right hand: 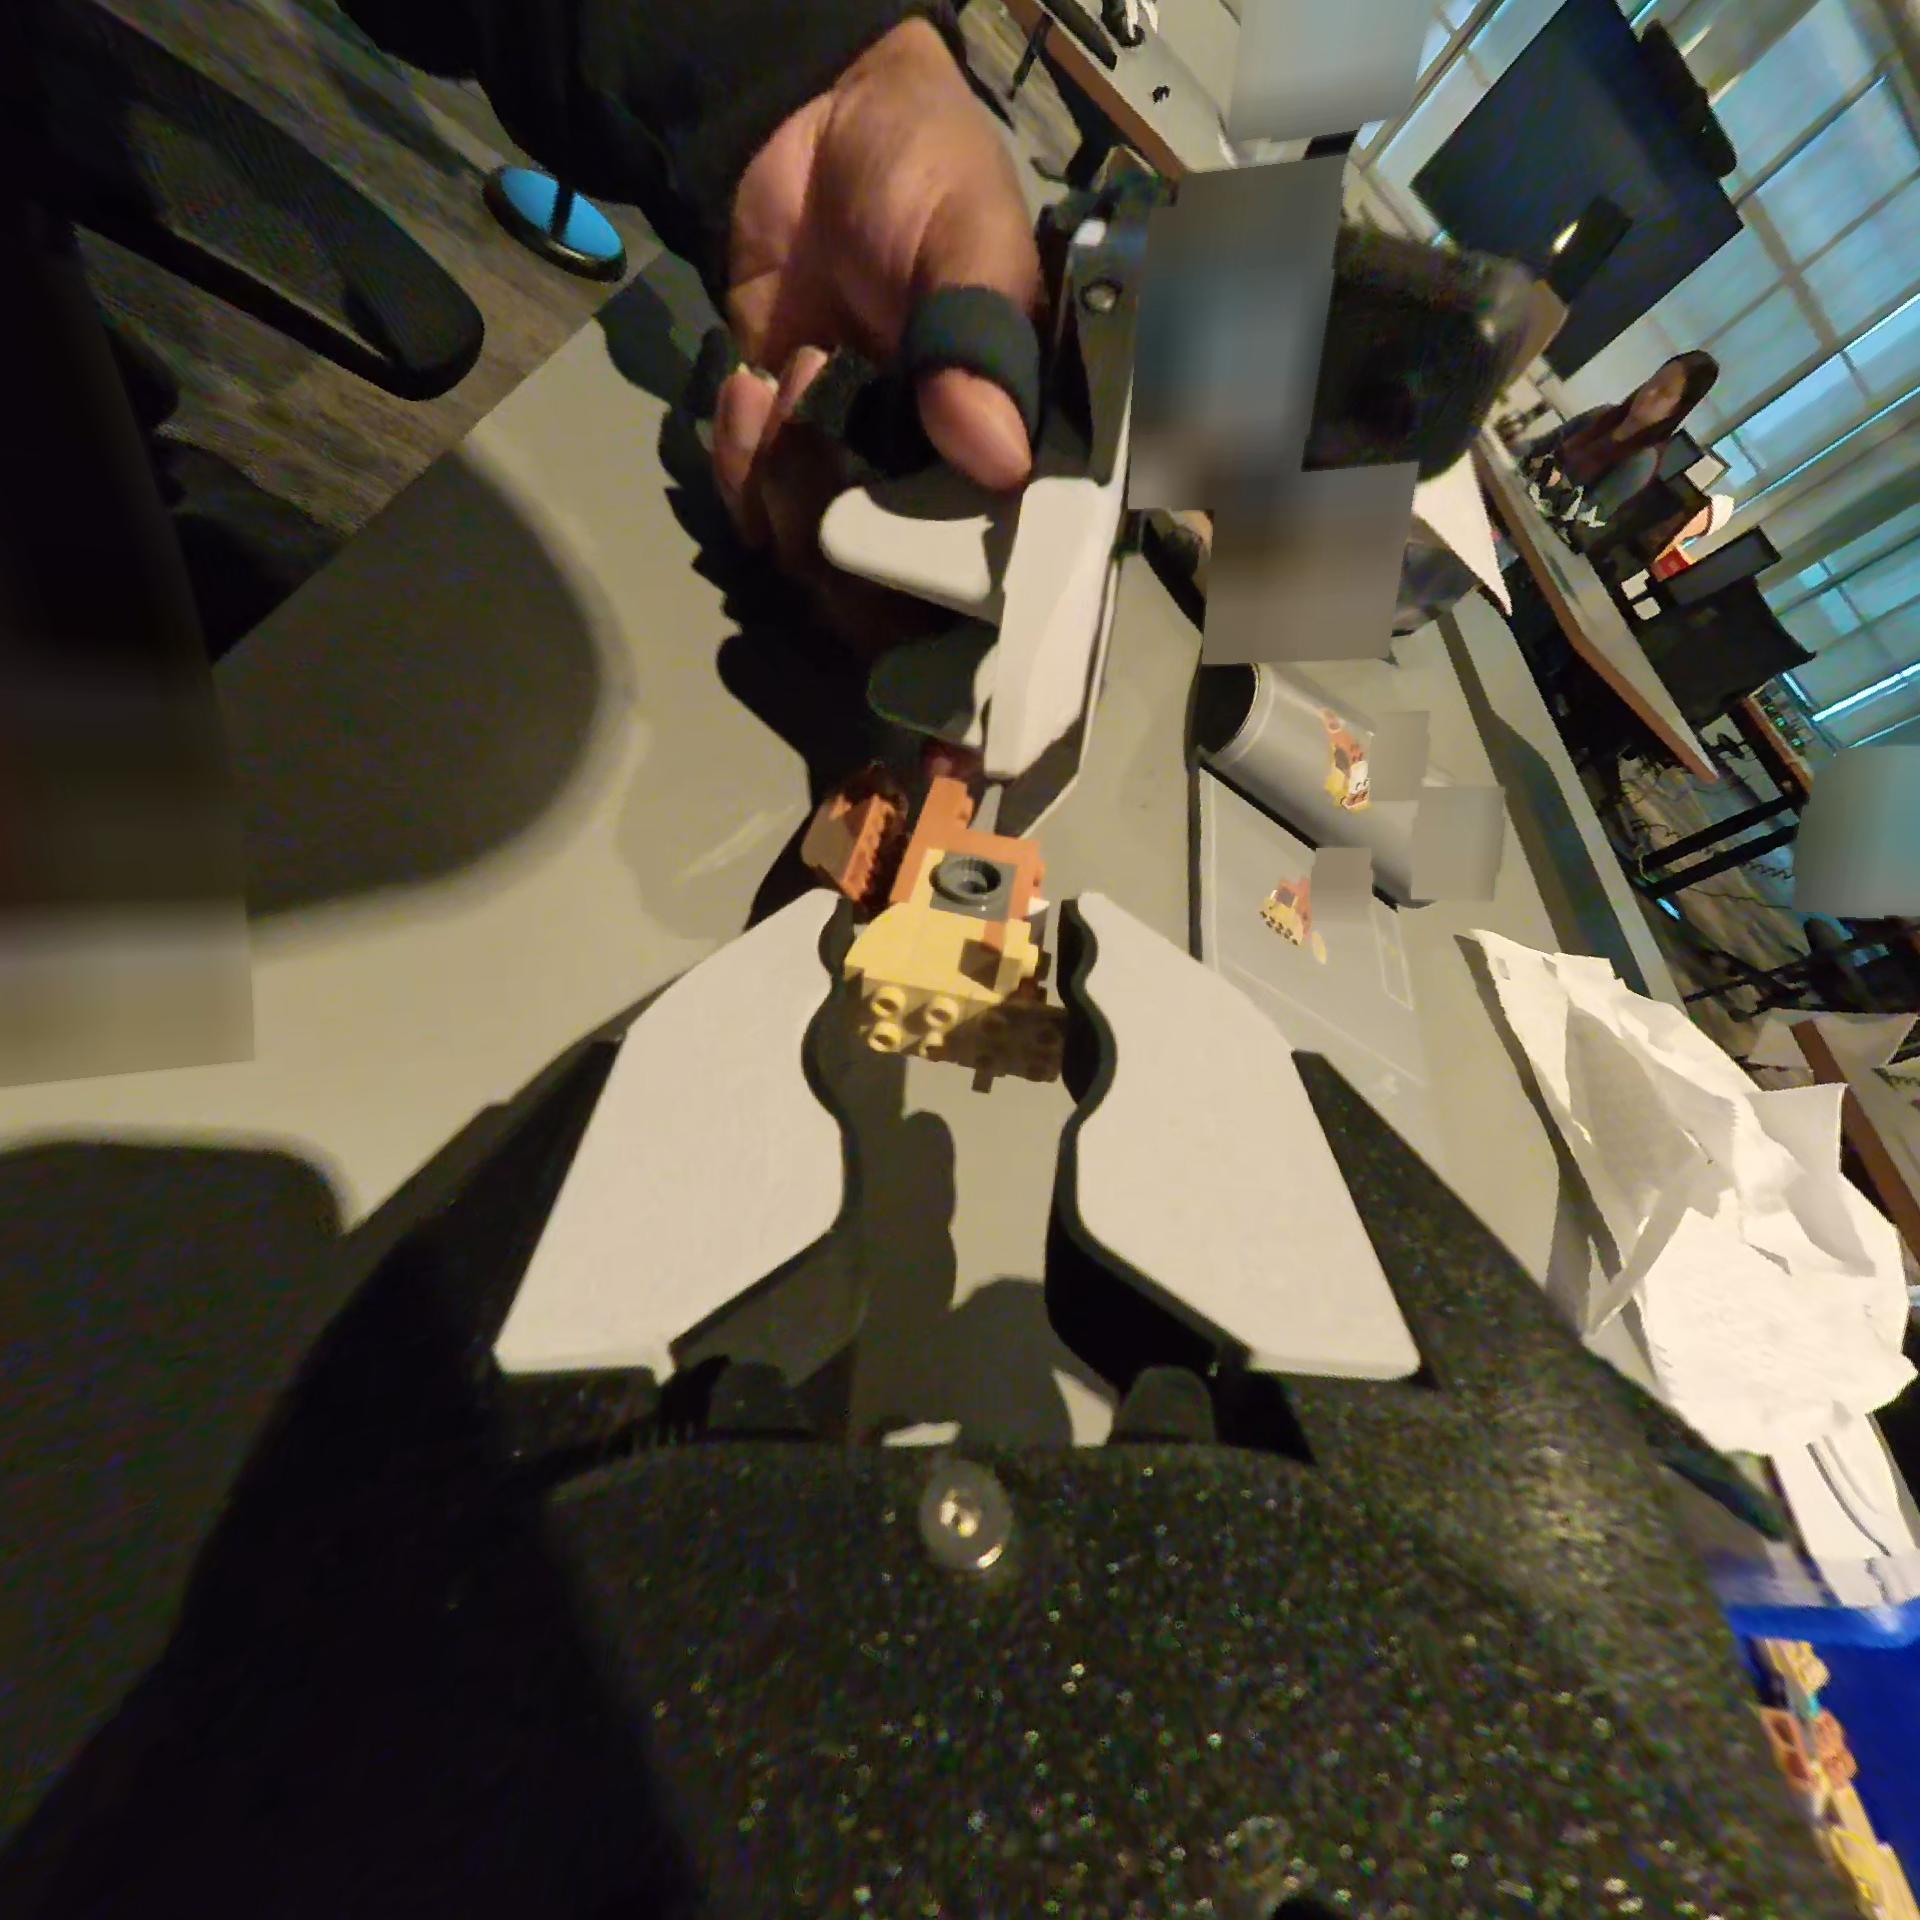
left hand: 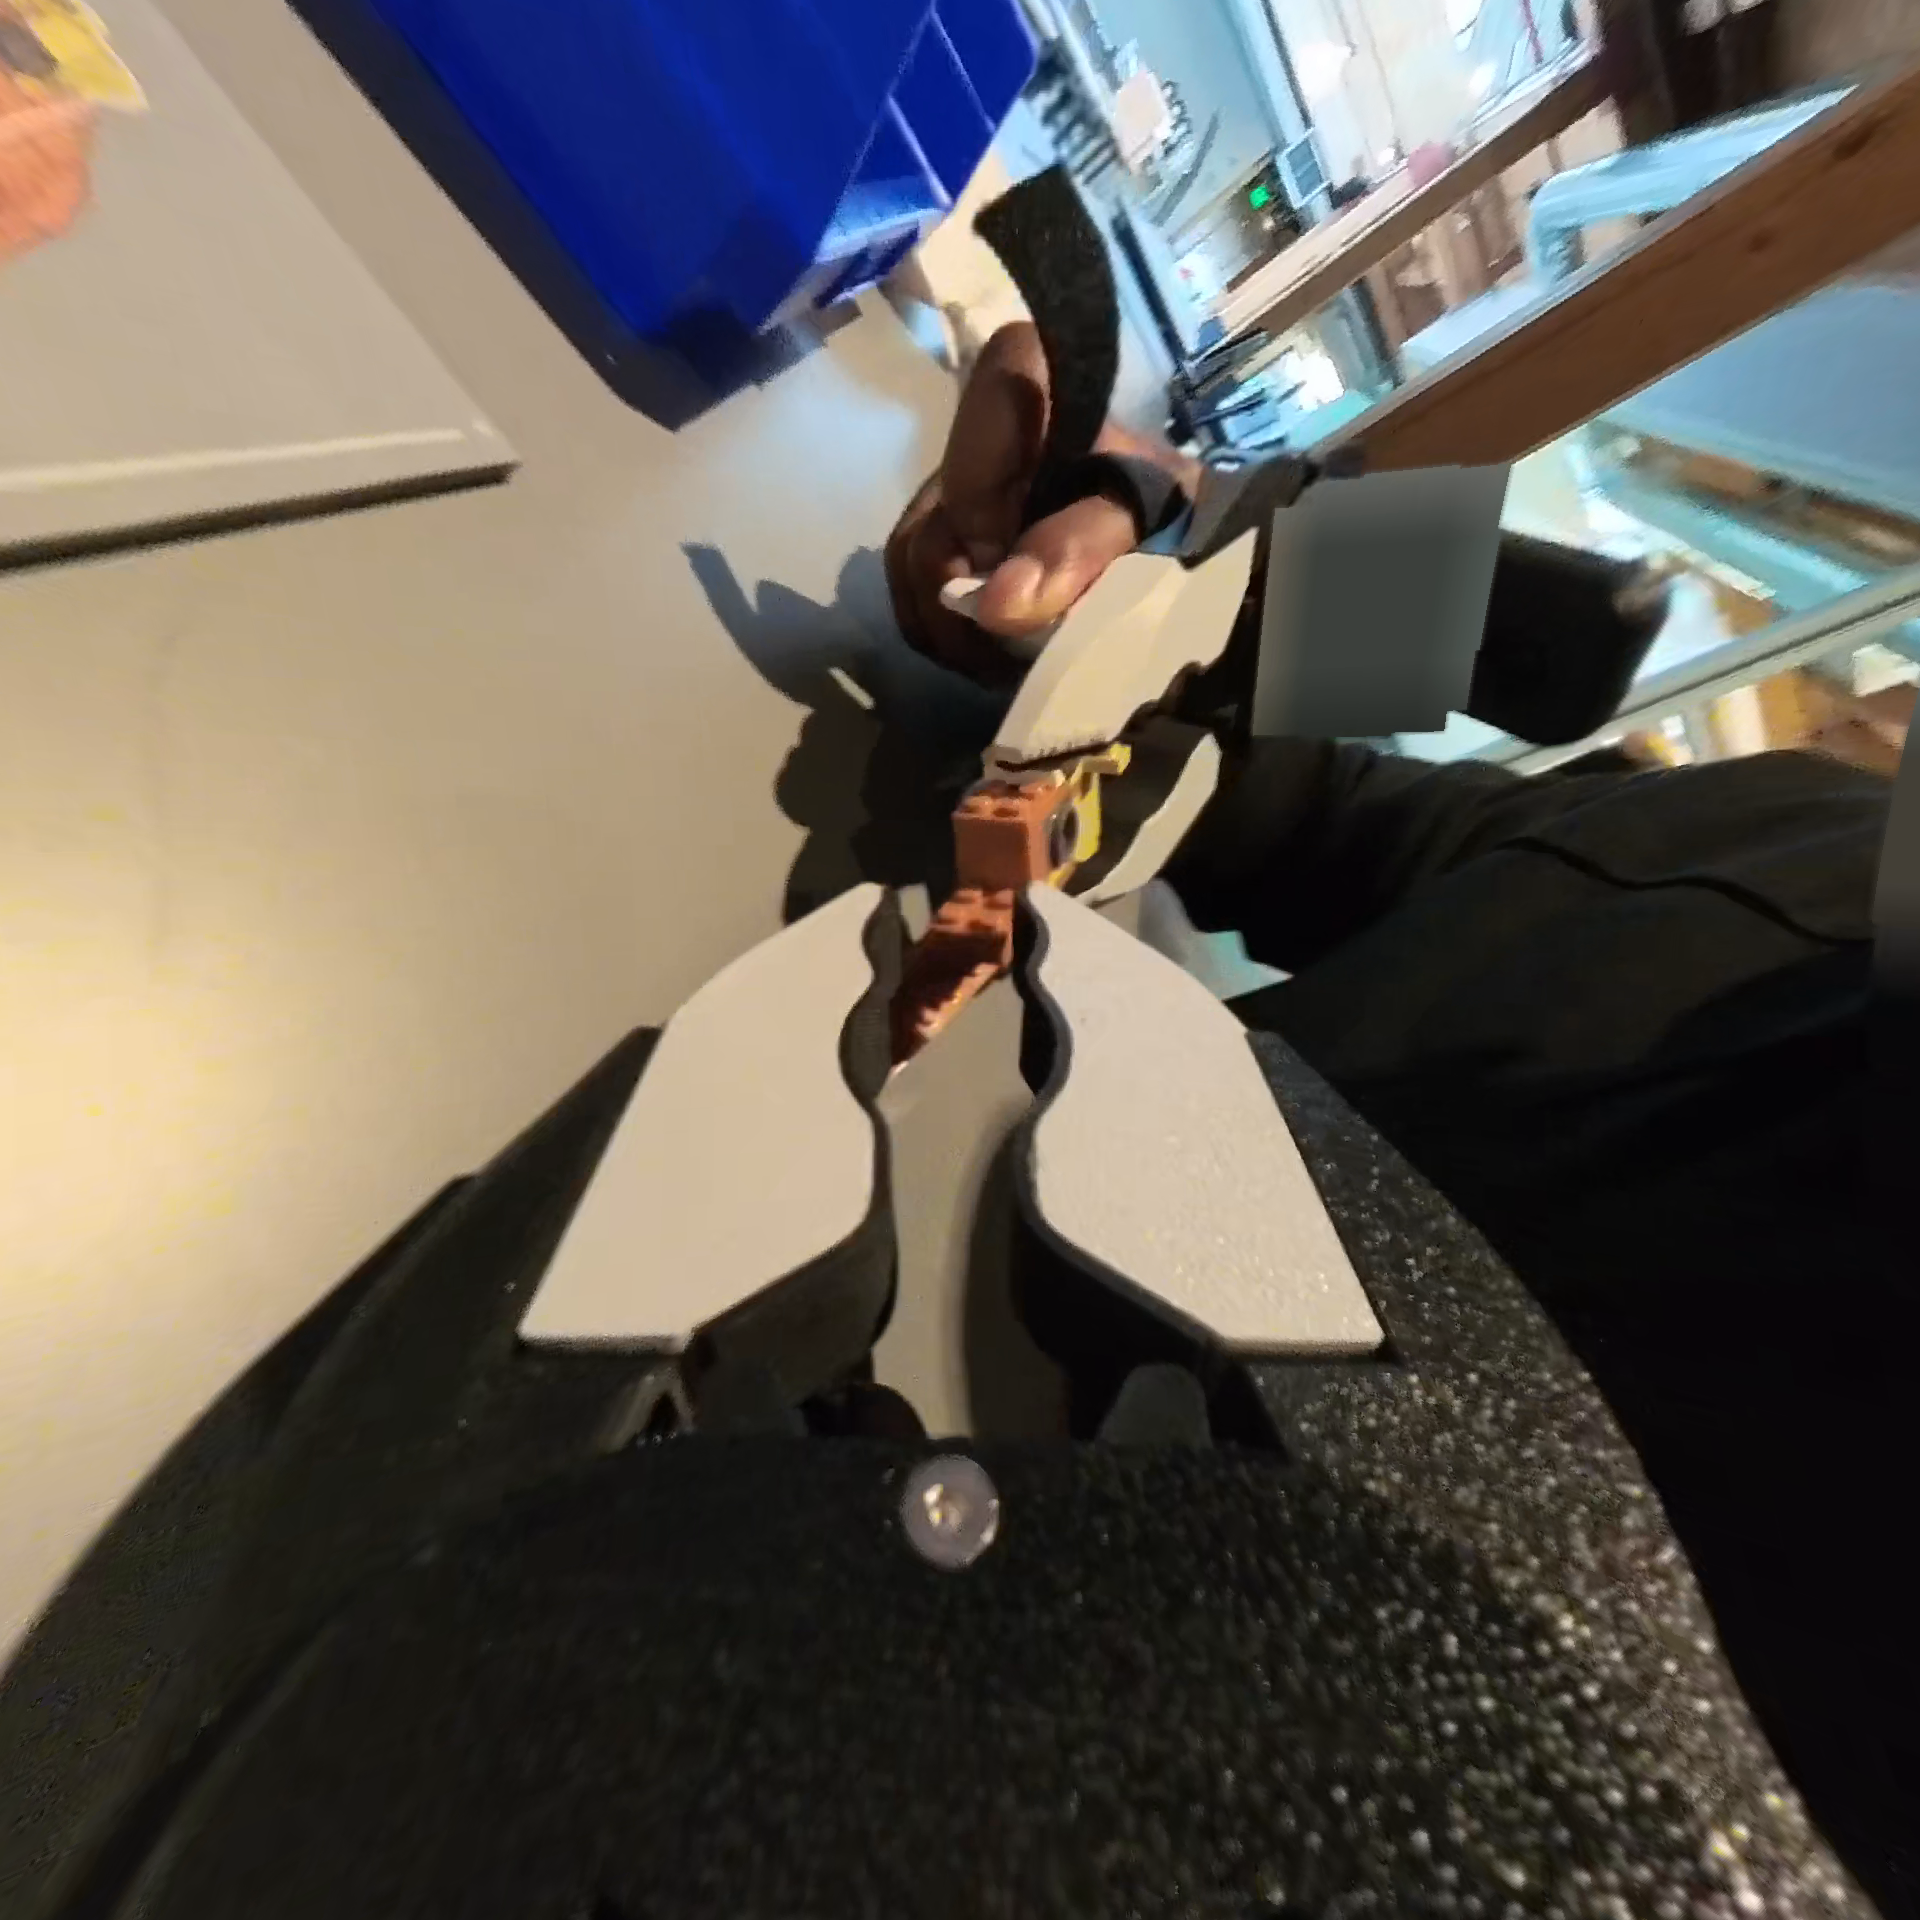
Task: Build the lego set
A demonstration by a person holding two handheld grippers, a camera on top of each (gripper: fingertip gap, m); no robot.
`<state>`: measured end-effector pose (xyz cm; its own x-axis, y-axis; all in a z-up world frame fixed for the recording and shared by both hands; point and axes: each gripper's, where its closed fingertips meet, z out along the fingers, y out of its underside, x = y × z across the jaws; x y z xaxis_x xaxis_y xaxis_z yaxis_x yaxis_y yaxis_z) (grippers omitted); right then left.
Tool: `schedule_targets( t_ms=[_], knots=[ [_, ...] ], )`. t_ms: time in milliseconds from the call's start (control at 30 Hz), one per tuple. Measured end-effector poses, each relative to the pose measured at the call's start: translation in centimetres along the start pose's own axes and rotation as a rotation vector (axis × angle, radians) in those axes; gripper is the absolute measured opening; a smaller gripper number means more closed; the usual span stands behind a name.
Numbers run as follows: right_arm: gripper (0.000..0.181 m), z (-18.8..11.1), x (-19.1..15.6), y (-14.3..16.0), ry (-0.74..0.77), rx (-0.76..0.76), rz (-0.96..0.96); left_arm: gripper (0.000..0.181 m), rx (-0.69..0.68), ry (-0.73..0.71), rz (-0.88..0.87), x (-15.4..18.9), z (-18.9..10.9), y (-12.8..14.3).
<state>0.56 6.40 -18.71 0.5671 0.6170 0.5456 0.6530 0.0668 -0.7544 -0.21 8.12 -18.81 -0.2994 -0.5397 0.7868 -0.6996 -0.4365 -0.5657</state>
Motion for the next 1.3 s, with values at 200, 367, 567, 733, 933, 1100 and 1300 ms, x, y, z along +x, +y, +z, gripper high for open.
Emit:
schedule_targets(
  t_ms=[200,367,567,733,933,1100,1300],
  knots=[
    [0.037,0.4,-0.3,0.9,-0.018,-0.055,-0.004,0.021,-0.099,-0.204,0.262,-1.6,-1.6,1.1],
    [0.037,0.5,-0.6,1.1,-0.027,-0.063,-0.020,0.026,-0.329,-0.328,0.543,-2.9,-2.3,3.7],
    [0.037,0.7,-0.8,1.2,-0.033,-0.066,-0.032,0.036,-0.426,-0.336,0.808,-3.1,-2.6,4.5],
    [0.037,0.7,-0.8,1.2,-0.031,-0.060,-0.035,0.041,-0.458,-0.358,0.847,-3.6,-2.7,4.6],
    [0.037,0.7,-0.9,1.4,-0.032,-0.057,-0.054,0.017,-0.469,-0.338,0.862,-3.5,-1.7,4.9],
    [0.038,0.6,-0.9,1.4,-0.024,-0.045,-0.073,0.017,-0.463,-0.239,0.640,-2.6,-1.3,5.0],
    [0.038,0.5,-0.9,1.1,-0.023,-0.022,-0.076,0.017,-0.417,-0.127,0.410,-1.6,-1.2,4.8]
  ],
)
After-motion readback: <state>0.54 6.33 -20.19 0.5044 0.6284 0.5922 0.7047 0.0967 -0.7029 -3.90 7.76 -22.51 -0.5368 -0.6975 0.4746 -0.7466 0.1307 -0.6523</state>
